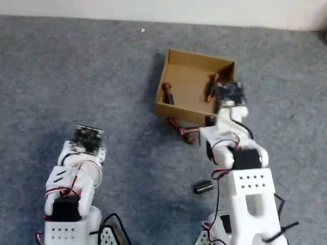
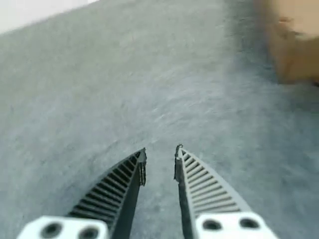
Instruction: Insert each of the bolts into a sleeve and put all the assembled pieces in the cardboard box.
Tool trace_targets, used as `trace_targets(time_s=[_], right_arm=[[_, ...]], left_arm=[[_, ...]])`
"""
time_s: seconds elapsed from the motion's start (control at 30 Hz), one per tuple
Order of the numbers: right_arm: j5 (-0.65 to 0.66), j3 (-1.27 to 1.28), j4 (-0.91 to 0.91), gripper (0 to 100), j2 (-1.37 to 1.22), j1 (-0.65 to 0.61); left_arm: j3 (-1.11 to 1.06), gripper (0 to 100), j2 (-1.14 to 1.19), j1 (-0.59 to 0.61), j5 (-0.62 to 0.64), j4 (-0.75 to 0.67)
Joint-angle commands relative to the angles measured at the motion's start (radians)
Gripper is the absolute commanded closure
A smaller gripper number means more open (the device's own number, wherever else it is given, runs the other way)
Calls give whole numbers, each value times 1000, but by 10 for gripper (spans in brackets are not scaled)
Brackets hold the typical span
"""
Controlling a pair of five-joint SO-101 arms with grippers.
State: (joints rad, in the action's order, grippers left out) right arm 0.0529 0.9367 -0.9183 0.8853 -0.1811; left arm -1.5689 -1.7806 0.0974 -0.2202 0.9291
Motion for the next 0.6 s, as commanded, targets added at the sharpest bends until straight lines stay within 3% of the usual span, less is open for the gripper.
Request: trace_targets(time_s=[0.0, 0.2, 0.57], right_arm=[[-63, 47, 116, 994, 73, 74], [-169, 84, 216, 994, 102, 228], [-224, 84, 255, 994, 102, 348]], left_arm=[[166, 874, 4, -182, -95, 147], [272, 854, 73, -323, -157, 206], [682, 810, 855, -483, -356, 196]])
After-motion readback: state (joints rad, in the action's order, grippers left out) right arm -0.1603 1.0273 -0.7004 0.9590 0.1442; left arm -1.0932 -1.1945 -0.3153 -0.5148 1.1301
